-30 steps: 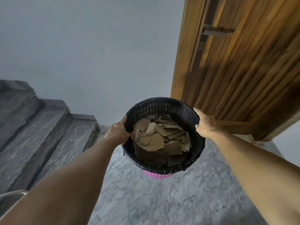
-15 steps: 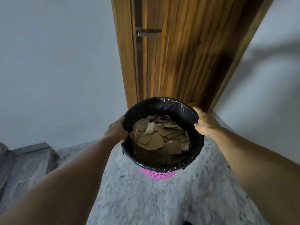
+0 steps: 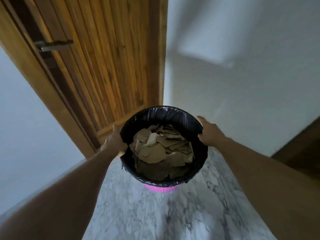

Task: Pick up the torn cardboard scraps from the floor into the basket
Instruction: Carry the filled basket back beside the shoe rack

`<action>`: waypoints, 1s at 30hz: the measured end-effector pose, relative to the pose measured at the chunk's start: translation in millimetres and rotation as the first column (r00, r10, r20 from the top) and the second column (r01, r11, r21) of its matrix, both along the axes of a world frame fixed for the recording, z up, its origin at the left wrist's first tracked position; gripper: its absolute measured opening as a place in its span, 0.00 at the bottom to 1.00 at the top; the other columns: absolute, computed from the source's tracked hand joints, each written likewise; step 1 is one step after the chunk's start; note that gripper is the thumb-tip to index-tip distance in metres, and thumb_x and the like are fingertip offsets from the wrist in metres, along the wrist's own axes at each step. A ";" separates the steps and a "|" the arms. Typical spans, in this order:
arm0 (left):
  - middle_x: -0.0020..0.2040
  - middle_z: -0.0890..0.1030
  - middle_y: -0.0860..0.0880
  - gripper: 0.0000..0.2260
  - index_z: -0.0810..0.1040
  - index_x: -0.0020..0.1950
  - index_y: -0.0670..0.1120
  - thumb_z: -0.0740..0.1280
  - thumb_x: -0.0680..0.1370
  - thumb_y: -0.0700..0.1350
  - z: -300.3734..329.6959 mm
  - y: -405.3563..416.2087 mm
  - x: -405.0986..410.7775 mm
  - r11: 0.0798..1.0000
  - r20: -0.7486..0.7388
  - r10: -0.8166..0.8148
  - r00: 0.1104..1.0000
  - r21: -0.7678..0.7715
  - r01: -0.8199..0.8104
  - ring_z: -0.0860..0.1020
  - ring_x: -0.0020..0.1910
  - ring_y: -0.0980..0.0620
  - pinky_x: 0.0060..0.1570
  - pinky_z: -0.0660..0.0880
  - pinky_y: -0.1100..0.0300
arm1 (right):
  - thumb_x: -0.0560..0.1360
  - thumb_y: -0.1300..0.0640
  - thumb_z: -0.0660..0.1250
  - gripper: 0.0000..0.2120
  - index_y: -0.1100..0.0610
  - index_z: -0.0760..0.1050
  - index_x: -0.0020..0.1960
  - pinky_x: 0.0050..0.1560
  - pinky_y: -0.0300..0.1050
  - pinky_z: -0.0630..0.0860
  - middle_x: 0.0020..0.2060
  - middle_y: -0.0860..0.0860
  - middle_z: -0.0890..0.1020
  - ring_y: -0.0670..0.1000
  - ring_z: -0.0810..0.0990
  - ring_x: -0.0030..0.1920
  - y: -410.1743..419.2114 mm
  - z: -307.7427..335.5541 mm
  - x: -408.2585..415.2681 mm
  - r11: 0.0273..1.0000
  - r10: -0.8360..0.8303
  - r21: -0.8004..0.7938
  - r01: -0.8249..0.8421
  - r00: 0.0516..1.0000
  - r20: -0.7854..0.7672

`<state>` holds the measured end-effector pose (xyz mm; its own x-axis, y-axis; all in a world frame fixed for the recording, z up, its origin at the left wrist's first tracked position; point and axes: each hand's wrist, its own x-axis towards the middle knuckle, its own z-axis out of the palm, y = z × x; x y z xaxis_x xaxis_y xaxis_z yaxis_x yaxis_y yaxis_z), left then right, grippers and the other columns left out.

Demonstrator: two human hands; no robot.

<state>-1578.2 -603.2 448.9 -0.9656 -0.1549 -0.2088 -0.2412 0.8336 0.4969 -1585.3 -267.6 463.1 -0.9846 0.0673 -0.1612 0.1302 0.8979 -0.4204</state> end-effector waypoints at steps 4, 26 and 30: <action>0.60 0.76 0.37 0.42 0.46 0.79 0.47 0.68 0.72 0.41 -0.4 76.7 4.0 0.995 -0.003 -0.101 0.995 0.007 0.101 0.77 0.55 0.37 0.47 0.75 0.48 | 0.75 0.61 0.66 0.39 0.52 0.50 0.79 0.61 0.56 0.75 0.66 0.65 0.74 0.65 0.74 0.63 75.5 2.4 48.2 0.993 -0.120 -0.017 0.121 0.993 0.021; 0.51 0.73 0.38 0.16 0.65 0.60 0.37 0.63 0.74 0.35 16.8 397.3 93.8 0.676 -0.039 -0.725 0.687 0.149 0.722 0.74 0.53 0.38 0.45 0.70 0.52 | 0.75 0.62 0.65 0.22 0.67 0.65 0.66 0.45 0.44 0.70 0.50 0.63 0.77 0.62 0.78 0.52 265.7 9.5 360.4 0.559 -0.829 -0.112 0.822 0.558 -0.044; 0.57 0.74 0.33 0.17 0.67 0.60 0.34 0.65 0.73 0.34 16.0 460.7 147.7 0.553 -0.168 -0.802 0.573 0.153 0.819 0.75 0.55 0.35 0.45 0.71 0.51 | 0.76 0.64 0.63 0.24 0.63 0.61 0.69 0.42 0.46 0.68 0.49 0.64 0.77 0.63 0.77 0.50 286.6 10.2 433.6 0.329 -0.944 -0.138 0.934 0.326 -0.043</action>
